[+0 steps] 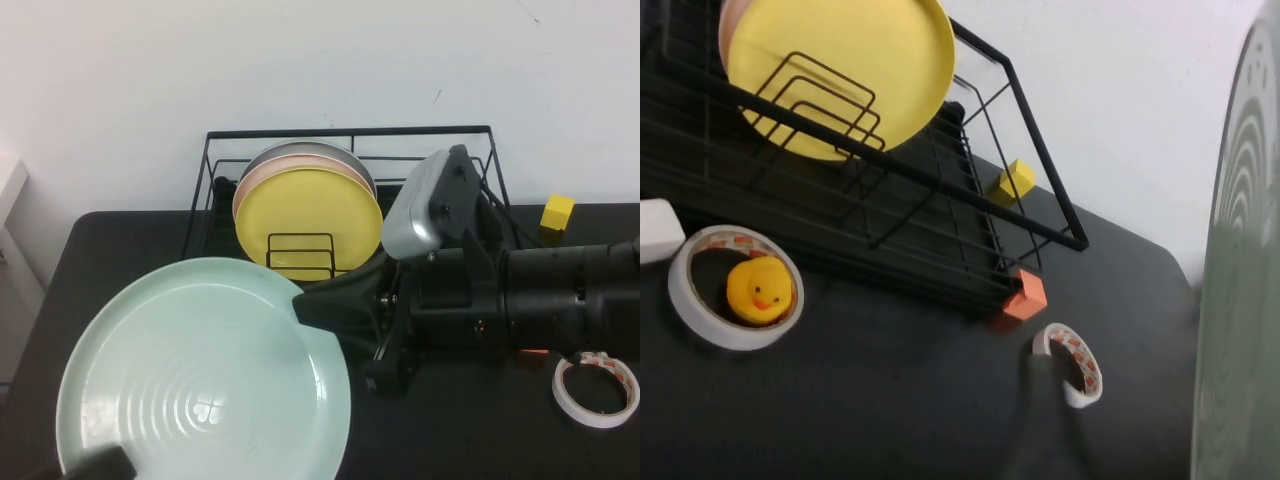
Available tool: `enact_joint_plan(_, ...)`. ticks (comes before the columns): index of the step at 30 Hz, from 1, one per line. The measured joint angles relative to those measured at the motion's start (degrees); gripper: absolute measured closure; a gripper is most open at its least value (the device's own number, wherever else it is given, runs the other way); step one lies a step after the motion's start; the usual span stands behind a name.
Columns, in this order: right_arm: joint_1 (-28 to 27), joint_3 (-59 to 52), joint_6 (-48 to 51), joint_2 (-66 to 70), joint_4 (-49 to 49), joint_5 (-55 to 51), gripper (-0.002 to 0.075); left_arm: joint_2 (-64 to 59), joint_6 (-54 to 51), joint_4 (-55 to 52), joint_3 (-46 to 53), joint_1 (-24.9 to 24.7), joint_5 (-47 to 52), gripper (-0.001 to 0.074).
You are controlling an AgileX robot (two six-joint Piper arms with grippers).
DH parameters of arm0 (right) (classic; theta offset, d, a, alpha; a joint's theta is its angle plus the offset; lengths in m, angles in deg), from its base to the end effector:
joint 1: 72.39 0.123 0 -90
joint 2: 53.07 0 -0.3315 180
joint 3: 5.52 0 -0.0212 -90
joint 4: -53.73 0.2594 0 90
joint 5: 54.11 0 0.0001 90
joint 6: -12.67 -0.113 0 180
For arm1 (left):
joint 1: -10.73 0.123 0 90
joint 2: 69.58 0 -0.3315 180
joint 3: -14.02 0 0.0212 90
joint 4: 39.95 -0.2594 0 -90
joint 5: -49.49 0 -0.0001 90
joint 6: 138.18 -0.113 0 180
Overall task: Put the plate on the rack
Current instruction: Hand over the plate, then place the plate on the rack
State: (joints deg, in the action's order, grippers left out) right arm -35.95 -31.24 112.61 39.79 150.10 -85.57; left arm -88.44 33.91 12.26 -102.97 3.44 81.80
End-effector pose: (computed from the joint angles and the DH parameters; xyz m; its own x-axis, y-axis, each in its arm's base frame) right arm 0.2404 0.2505 0.3083 -0.2974 -0.2656 -0.9171 -0.9007 0.3968 0.1771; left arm 0.0334 -0.0525 0.2646 -0.5059 -0.5172 -0.6903 0.2607 0.6712 -0.6939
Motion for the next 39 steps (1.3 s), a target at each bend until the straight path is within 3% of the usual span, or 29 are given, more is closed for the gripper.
enact_joint_plan(2, 0.09, 0.0, 1.17, 0.0, 0.23, -0.29, 0.0715, 0.0, 0.23, 0.0, 0.0, 0.0, -0.71, 0.0334)
enact_joint_plan(6, 0.09, 0.0, 4.62, 0.0, 0.77, -1.23, 0.0714, 0.0, 0.23, 0.0, 0.0, 0.0, -2.08, 0.0612)
enact_joint_plan(8, 0.09, 0.0, 7.6, -0.06, 1.31, -2.18, 0.0713, 0.0, -0.26, -0.81, 0.0, 0.0, -2.87, 0.0655)
enact_joint_plan(14, -0.49, 0.23, 13.06, -0.13, 2.54, -5.97, 0.0663, 0.0, -6.48, -0.54, 0.12, 0.0, -6.63, 0.0675)
enact_joint_plan(16, -0.49, 0.84, 13.45, -0.13, 2.29, -7.66, 0.0571, 0.0, -11.44, 1.52, 0.23, 0.0, -7.69, 0.0687)
enact_joint_plan(21, -0.16, 4.59, 12.95, -0.13, 1.27, -10.24, 0.0244, 0.0, -26.44, 9.15, 0.23, 0.0, -7.79, 0.0696)
enact_joint_plan(24, -0.16, 8.0, 12.7, -1.38, 1.19, -10.29, 0.0158, 0.0, -34.42, 10.14, -1.27, 0.0, -7.69, 0.0696)
enact_joint_plan(30, -0.16, 15.19, 12.7, -8.28, 0.77, -9.58, 0.013, -1.33, -48.08, 10.93, -6.64, 0.0, -11.11, 0.0697)
enact_joint_plan(35, -0.16, 18.73, 12.7, -17.58, -3.05, -2.89, 0.0133, -5.98, -56.76, 12.41, -11.31, 0.0, -14.68, 0.0697)
enact_joint_plan(39, -0.16, 19.0, 10.78, -25.36, -12.84, 2.97, 0.0209, -11.08, -65.63, 18.49, -15.52, 0.0, -15.43, 0.0697)
